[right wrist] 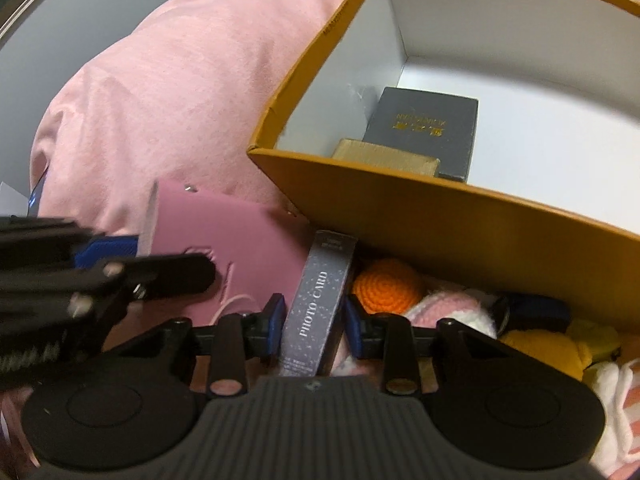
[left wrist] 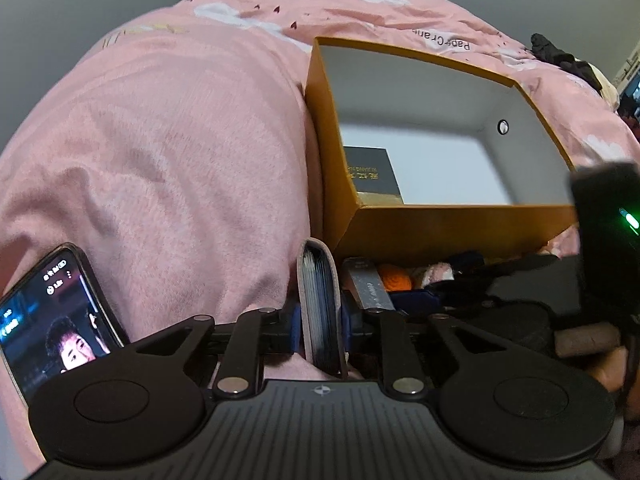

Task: Organize objects
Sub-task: 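Grasp the pink card wallet with the left gripper while the right gripper grasps the PHOTO CARD box, then lift the PHOTO CARD box with the right gripper and lower it into the orange box, then lower the pink card wallet into the orange box with the left gripper, then move both grippers toward the toys piled beside the orange box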

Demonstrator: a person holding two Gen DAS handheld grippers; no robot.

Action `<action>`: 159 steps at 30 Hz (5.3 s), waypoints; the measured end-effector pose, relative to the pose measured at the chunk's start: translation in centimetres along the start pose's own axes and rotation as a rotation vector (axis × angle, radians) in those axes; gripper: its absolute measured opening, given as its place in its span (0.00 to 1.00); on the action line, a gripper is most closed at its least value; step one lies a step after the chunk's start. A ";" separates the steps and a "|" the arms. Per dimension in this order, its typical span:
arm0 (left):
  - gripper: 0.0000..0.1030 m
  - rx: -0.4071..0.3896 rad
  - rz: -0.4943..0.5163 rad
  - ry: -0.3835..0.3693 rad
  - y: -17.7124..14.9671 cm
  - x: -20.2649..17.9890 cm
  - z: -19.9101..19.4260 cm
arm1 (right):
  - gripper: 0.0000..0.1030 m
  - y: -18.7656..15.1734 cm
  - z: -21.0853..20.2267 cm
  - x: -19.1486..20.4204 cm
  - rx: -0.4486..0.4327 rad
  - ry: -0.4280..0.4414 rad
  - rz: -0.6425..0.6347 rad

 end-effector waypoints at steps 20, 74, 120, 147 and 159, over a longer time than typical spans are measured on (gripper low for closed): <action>0.20 -0.086 0.141 0.097 -1.8 -3.5 -0.3 | 0.26 -2.6 -9.7 -0.3 -0.187 0.054 0.051; 0.19 -0.132 0.125 -0.137 13.1 -6.7 2.3 | 0.22 5.8 -4.4 -14.3 -0.089 -0.096 0.236; 0.52 -0.224 0.024 -0.059 17.6 -5.2 6.1 | 0.40 11.8 -2.8 -14.2 -0.099 -0.021 0.250; 0.52 -0.218 -0.133 -0.043 14.3 0.5 2.6 | 0.32 15.3 0.0 -14.5 -0.069 -0.019 0.274; 0.52 -0.243 -0.016 -0.120 10.0 -2.6 -3.3 | 0.51 11.1 -11.3 -9.0 -0.312 -0.022 0.136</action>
Point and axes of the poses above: each gripper's, at about its wrist camera, not at the fingertips, and z roughly the way its jaws point, x to its left, y to its top, the point moved 8 cm from there along z, roughly the way its jaws point, and after that the axes turned 6 degrees about y, right-handed, at the moved point
